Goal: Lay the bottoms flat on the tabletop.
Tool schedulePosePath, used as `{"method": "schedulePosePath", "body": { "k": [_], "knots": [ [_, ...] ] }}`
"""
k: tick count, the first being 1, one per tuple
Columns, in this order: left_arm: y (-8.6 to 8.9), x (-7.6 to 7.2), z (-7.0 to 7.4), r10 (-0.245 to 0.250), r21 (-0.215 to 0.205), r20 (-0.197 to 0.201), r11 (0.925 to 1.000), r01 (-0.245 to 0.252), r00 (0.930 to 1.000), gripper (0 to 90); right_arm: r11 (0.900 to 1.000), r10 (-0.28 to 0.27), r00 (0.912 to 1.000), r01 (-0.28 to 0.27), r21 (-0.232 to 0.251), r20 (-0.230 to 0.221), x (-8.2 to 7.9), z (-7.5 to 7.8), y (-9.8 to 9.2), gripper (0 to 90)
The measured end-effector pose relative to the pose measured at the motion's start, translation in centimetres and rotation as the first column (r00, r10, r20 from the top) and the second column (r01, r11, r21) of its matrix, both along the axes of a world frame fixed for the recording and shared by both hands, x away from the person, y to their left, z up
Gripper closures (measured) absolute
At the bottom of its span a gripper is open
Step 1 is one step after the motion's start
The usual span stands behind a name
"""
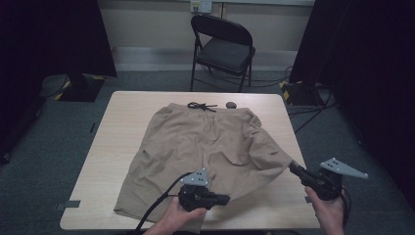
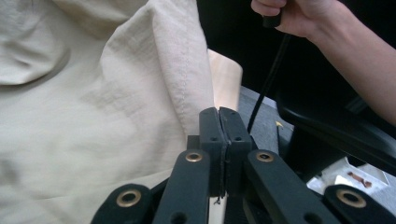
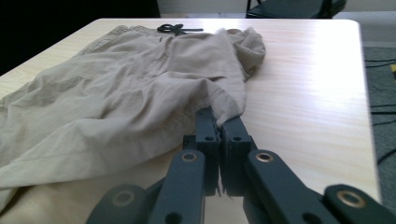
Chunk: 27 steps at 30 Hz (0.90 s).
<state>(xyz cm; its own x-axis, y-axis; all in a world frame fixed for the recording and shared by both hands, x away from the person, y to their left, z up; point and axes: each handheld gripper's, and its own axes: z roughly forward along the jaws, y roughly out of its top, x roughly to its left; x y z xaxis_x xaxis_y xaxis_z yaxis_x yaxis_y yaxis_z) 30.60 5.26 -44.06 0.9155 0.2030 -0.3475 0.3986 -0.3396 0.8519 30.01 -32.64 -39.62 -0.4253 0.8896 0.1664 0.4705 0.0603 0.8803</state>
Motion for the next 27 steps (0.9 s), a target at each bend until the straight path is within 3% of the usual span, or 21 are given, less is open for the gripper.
{"method": "schedulePosePath", "body": {
  "k": [7,13,17,20,23,27],
  "knots": [
    [-0.1,-0.7,-0.9,-0.040,0.051,-0.007,0.9979,0.040,0.9992,88.9,1.000,-0.025,0.9994,0.025,-0.008,-0.024,-3.6,-1.7,-0.6,85.8],
    [0.4,-1.1,-1.5,-0.075,0.070,-0.016,0.9946,0.076,0.9970,83.9,0.998,-0.061,0.9981,0.061,-0.012,-0.010,-4.7,-1.6,-1.0,63.6],
    [0.9,-0.8,-1.3,-0.041,0.051,-0.026,0.9978,0.042,0.9988,77.5,0.999,-0.042,0.9990,0.041,-0.025,-0.016,-3.2,-1.5,0.1,57.7],
    [1.9,0.1,-1.2,0.003,0.049,-0.026,0.9988,-0.002,0.9997,74.3,1.000,-0.007,0.9997,0.007,-0.015,-0.023,-1.0,-2.1,1.5,55.7],
    [3.4,1.4,-1.0,0.063,0.056,-0.035,0.9966,-0.061,0.9974,71.6,0.999,0.035,0.9970,-0.037,-0.039,-0.069,1.7,-3.7,3.4,53.5],
    [6.4,3.0,-0.9,0.158,0.055,-0.043,0.9862,-0.156,0.9865,69.3,0.993,0.043,0.9880,-0.058,-0.099,-0.148,5.0,-6.6,5.0,50.7]
  ]
}}
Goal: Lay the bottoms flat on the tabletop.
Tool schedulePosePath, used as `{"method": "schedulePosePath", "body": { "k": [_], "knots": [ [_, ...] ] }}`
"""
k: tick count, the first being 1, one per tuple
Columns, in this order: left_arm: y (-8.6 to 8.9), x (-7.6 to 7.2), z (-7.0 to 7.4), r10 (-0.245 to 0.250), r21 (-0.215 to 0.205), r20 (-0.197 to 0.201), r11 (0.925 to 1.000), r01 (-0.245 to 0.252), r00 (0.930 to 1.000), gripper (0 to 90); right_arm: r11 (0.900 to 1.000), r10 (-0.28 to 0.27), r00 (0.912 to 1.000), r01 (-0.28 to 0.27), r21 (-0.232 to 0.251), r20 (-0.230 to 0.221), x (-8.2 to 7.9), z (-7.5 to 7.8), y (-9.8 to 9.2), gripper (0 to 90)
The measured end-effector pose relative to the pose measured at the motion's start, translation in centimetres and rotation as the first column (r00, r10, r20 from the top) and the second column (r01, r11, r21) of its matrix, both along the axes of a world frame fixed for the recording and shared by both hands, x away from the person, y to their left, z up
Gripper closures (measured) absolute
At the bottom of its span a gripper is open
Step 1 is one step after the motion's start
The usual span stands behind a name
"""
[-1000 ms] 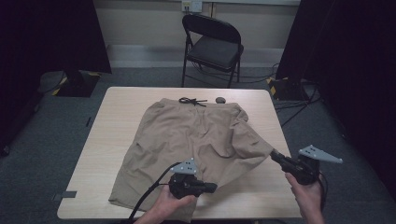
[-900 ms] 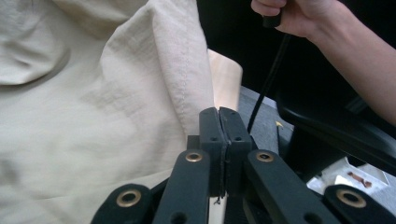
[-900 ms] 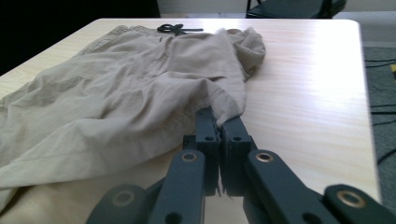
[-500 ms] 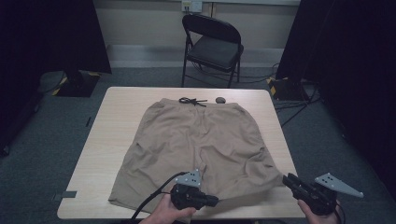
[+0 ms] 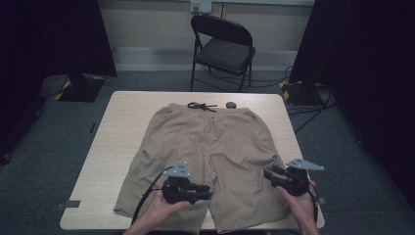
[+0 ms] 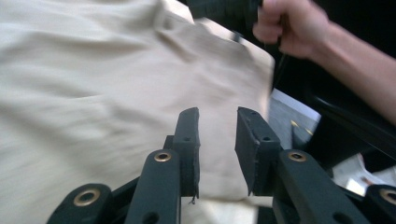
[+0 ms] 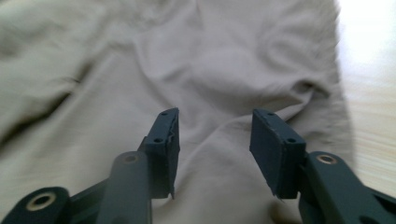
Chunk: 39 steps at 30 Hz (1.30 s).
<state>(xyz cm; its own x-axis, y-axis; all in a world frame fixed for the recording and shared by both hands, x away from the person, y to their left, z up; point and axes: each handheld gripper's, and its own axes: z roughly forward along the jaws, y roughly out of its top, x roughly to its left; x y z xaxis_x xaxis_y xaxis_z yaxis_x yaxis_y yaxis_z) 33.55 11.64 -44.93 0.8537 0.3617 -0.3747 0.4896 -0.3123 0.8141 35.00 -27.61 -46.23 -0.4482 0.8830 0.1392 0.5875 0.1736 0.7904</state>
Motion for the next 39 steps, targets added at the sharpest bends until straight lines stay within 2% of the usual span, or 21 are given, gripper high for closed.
{"method": "schedulePosePath", "body": {
  "k": [4,7,12,15,19,21,25,28,32,34,35,36,37,39],
  "knots": [
    [3.3,1.3,-0.4,0.086,0.013,-0.004,0.9963,-0.085,0.9963,68.3,0.998,-0.010,0.9993,0.008,-0.065,-0.036,1.1,-1.5,0.6,46.9],
    [5.5,1.9,-0.6,0.135,0.027,-0.008,0.9905,-0.135,0.9908,67.1,0.996,-0.015,0.9986,0.010,-0.085,-0.052,1.1,-1.9,0.5,45.3],
    [8.3,2.5,-1.0,0.211,0.040,-0.018,0.9768,-0.211,0.9772,65.9,0.994,-0.027,0.9966,0.018,-0.108,-0.078,0.6,-2.8,-0.1,43.9],
    [9.3,2.5,-1.1,0.228,0.081,-0.002,0.9705,-0.227,0.9736,64.8,0.993,-0.024,0.9970,0.016,-0.115,-0.073,0.1,-2.8,-0.3,43.9],
    [10.5,2.4,-1.4,0.257,0.082,-0.005,0.9633,-0.255,0.9665,63.1,0.993,-0.026,0.9974,0.019,-0.114,-0.068,-0.5,-2.9,-0.4,43.7],
    [11.2,2.3,-1.8,0.265,0.110,-0.008,0.9587,-0.262,0.9643,62.7,0.994,-0.021,0.9967,0.012,-0.111,-0.078,-0.8,-2.8,-0.4,43.9],
    [12.2,2.1,-2.6,0.291,0.131,-0.019,0.9493,-0.286,0.9567,61.2,0.994,-0.013,0.9970,0.005,-0.106,-0.076,-1.8,-2.9,-0.5,44.0],
    [12.7,1.9,-2.8,0.305,0.138,-0.023,0.9443,-0.299,0.9522,59.8,0.994,-0.011,0.9979,0.004,-0.111,-0.065,-2.2,-2.9,-0.5,44.0],
    [13.2,1.7,-2.7,0.319,0.145,-0.020,0.9386,-0.313,0.9475,57.3,0.994,-0.013,0.9968,0.004,-0.105,-0.078,-2.7,-2.8,-0.6,43.9],
    [13.4,1.6,-2.6,0.326,0.164,-0.012,0.9333,-0.320,0.9453,54.4,0.995,-0.012,0.9964,0.003,-0.100,-0.084,-2.7,-2.7,-0.6,43.0],
    [13.5,1.6,-2.5,0.333,0.161,-0.017,0.9316,-0.326,0.9429,52.3,0.996,-0.015,0.9963,0.007,-0.094,-0.084,-2.7,-2.7,-0.6,42.1],
    [13.7,1.6,-2.4,0.343,0.168,-0.013,0.9267,-0.336,0.9392,49.5,0.996,-0.013,0.9971,0.007,-0.087,-0.074,-2.7,-2.5,-0.6,41.8],
    [13.9,1.6,-2.3,0.346,0.167,-0.017,0.9258,-0.339,0.9379,47.5,0.997,-0.021,0.9978,0.016,-0.075,-0.063,-2.7,-2.2,-0.6,41.2],
    [14.5,1.7,-2.2,0.369,0.174,-0.010,0.9158,-0.362,0.9293,43.9,0.998,-0.041,0.9986,0.039,-0.052,-0.034,-2.6,-1.4,-0.8,39.0]
  ]
}}
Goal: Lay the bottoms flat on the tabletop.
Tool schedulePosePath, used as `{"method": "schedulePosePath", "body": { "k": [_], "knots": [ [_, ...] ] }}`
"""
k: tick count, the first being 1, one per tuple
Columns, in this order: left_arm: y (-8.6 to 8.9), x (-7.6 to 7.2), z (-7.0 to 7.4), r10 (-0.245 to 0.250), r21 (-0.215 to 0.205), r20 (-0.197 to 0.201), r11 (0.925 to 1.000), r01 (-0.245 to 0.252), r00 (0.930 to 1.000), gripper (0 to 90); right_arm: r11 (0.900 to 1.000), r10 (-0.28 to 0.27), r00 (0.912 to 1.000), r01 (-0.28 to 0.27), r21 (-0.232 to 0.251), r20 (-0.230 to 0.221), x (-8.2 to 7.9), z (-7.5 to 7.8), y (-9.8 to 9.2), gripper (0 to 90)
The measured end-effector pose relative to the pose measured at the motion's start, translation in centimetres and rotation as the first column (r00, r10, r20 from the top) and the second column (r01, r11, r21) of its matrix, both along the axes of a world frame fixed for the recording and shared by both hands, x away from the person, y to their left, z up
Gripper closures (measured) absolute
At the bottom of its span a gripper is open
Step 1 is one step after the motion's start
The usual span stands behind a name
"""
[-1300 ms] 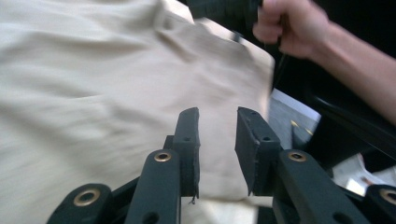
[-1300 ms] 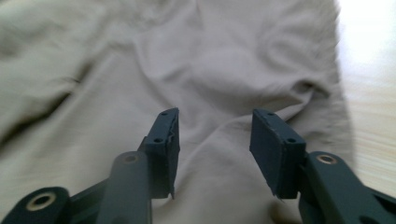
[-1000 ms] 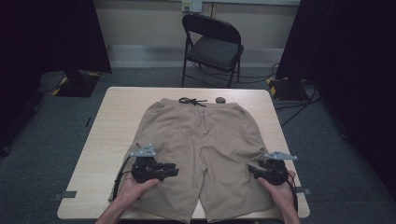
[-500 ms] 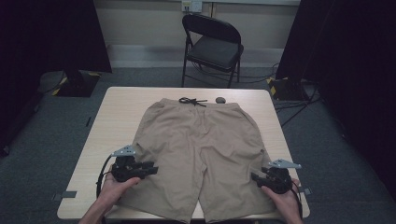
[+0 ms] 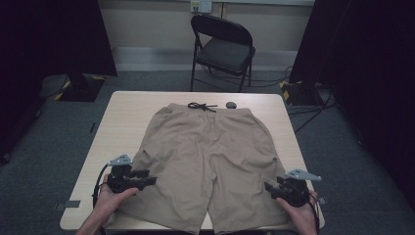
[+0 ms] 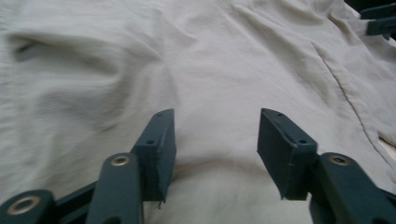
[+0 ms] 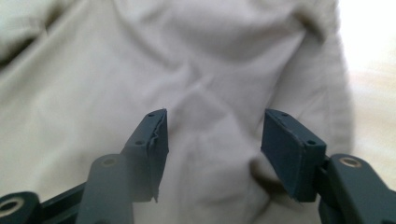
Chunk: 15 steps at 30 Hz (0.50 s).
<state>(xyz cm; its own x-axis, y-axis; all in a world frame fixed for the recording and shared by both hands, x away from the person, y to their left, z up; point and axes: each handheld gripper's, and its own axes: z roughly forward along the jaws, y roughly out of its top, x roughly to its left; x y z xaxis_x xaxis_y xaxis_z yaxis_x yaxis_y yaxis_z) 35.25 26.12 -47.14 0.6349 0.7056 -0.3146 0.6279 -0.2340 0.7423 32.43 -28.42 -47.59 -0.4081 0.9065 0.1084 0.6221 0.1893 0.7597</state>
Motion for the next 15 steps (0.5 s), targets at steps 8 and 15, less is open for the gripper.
{"method": "schedulePosePath", "body": {
  "k": [8,15],
  "knots": [
    [3.0,0.2,-0.5,0.111,0.077,-0.002,0.9909,-0.111,0.9938,34.6,0.994,-0.107,0.9935,0.107,0.011,0.038,1.6,1.3,-1.9,29.4],
    [5.2,-0.3,-1.6,0.192,0.133,-0.013,0.9729,-0.189,0.9813,30.2,0.989,-0.149,0.9889,0.149,-0.005,0.003,1.6,-0.4,-3.1,26.4]
  ]
}}
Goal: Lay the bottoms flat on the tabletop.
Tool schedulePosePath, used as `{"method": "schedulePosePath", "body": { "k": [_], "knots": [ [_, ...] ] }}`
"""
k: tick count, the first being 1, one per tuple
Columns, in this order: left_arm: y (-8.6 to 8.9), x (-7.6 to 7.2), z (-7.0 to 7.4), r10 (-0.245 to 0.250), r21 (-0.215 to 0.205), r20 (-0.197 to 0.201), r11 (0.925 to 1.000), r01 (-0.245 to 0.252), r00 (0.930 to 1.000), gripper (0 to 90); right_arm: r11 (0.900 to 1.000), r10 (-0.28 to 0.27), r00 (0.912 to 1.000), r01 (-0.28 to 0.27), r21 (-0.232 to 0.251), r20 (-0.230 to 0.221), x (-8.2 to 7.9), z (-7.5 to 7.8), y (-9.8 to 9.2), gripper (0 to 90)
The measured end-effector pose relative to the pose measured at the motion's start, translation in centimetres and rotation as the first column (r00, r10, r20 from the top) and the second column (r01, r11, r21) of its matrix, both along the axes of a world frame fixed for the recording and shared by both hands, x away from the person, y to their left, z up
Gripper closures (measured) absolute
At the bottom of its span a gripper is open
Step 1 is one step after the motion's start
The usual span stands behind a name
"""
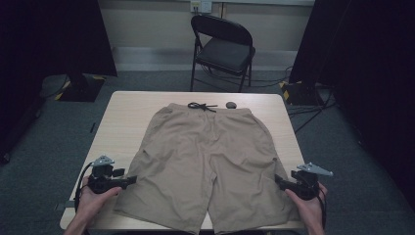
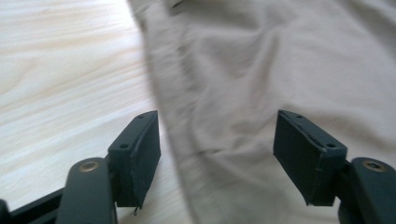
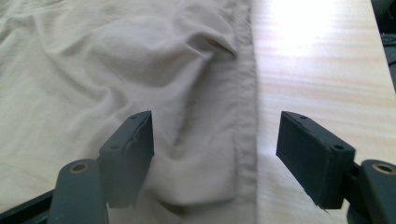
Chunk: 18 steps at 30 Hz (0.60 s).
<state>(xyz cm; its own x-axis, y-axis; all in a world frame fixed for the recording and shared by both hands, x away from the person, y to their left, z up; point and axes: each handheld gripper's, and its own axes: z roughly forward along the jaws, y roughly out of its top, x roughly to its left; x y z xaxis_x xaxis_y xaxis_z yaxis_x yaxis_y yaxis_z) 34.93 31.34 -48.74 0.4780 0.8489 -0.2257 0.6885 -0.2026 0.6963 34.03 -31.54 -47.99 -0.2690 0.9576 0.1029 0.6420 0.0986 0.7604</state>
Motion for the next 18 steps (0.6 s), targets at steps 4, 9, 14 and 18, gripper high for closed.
{"method": "schedulePosePath", "body": {
  "k": [4,9,14,18],
  "knots": [
    [0.6,-0.3,-0.4,0.032,0.015,0.017,0.9994,-0.032,0.9993,28.4,0.999,-0.031,0.9995,0.031,0.010,-0.004,-0.2,-0.7,-0.7,24.7],
    [0.0,-0.8,-0.8,0.035,0.059,0.072,0.9975,-0.039,0.9968,25.3,0.999,-0.041,0.9988,0.041,-0.008,-0.027,-0.3,-1.4,-0.8,22.6],
    [-0.7,-0.7,-1.0,0.040,0.072,0.091,0.9963,-0.046,0.9951,20.9,0.999,-0.050,0.9980,0.050,0.010,-0.039,-0.3,-1.4,-0.9,22.4],
    [-0.6,-0.7,-1.1,0.039,0.057,0.095,0.9974,-0.045,0.9947,20.8,0.999,-0.053,0.9980,0.053,0.007,-0.036,-0.3,-1.5,-0.9,22.0]
  ]
}}
